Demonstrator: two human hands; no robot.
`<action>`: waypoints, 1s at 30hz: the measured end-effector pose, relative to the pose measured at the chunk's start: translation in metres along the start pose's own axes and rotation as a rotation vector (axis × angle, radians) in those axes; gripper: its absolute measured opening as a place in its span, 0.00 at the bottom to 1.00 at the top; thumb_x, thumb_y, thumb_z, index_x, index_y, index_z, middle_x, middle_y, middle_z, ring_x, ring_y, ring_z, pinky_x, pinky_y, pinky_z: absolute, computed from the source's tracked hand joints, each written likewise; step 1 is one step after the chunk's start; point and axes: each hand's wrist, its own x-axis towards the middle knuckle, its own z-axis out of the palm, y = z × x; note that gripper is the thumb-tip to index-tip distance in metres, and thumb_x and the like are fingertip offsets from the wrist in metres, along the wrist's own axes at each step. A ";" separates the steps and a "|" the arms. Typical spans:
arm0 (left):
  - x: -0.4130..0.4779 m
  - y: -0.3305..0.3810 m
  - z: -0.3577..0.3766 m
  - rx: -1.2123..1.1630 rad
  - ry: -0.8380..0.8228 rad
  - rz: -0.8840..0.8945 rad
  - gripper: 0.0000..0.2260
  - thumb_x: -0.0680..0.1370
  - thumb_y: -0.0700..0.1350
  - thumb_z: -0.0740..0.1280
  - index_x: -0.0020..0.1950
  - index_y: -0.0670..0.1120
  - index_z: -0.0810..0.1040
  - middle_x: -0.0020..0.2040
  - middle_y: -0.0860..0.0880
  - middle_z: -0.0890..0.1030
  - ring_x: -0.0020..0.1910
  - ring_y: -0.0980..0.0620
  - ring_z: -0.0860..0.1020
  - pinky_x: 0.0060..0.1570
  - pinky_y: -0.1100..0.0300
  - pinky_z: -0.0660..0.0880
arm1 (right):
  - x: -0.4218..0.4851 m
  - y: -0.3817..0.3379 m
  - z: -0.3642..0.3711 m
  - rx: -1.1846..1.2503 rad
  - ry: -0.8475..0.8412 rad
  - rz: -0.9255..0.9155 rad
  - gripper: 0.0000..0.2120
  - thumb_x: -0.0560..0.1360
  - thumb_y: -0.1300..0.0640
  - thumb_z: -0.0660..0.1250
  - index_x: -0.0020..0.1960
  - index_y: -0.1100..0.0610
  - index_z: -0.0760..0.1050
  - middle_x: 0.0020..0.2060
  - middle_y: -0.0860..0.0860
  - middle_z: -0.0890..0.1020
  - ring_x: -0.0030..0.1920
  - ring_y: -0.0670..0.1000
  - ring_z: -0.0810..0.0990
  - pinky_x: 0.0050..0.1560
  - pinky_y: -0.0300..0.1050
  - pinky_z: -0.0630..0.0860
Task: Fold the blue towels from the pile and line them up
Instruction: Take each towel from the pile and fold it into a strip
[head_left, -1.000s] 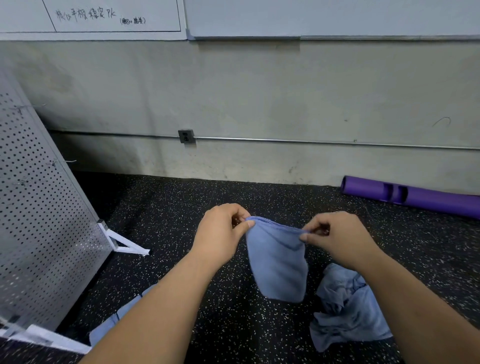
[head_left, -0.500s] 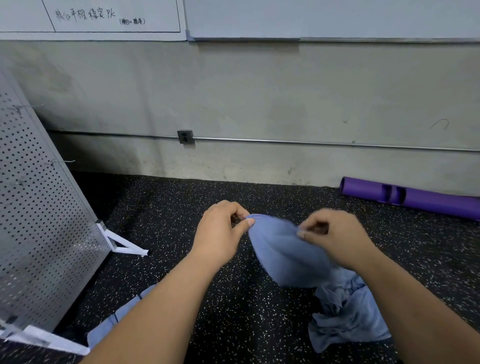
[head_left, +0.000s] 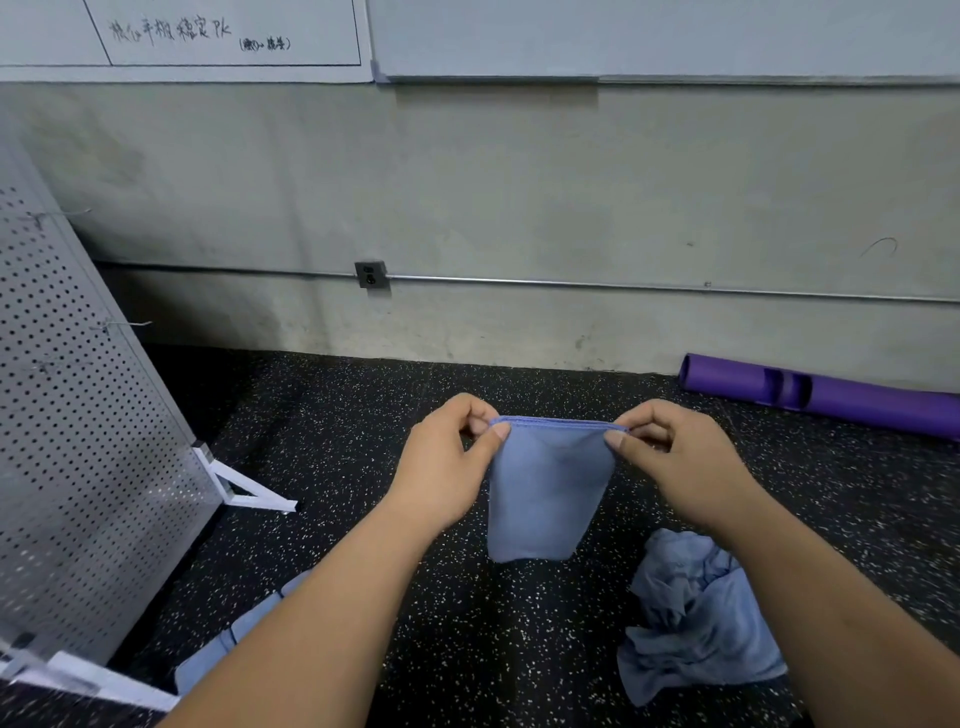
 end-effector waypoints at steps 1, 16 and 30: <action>0.001 0.000 0.001 -0.022 -0.008 -0.004 0.03 0.81 0.48 0.73 0.49 0.56 0.81 0.39 0.58 0.80 0.34 0.58 0.72 0.40 0.59 0.72 | 0.000 0.000 0.000 0.011 -0.008 -0.004 0.02 0.80 0.56 0.74 0.49 0.51 0.82 0.36 0.49 0.86 0.34 0.45 0.77 0.38 0.39 0.73; 0.004 -0.005 -0.003 -0.006 0.032 -0.044 0.04 0.81 0.50 0.73 0.54 0.57 0.80 0.39 0.59 0.81 0.36 0.60 0.75 0.42 0.61 0.71 | -0.001 -0.007 0.016 0.285 0.018 0.000 0.04 0.77 0.61 0.77 0.50 0.55 0.85 0.42 0.55 0.87 0.42 0.49 0.84 0.48 0.43 0.82; -0.012 0.012 0.016 0.261 -0.223 0.320 0.06 0.81 0.56 0.71 0.55 0.57 0.82 0.48 0.60 0.82 0.51 0.57 0.79 0.53 0.50 0.77 | -0.011 -0.017 0.034 0.157 -0.148 -0.070 0.06 0.73 0.60 0.81 0.48 0.52 0.87 0.40 0.49 0.88 0.39 0.45 0.84 0.42 0.40 0.82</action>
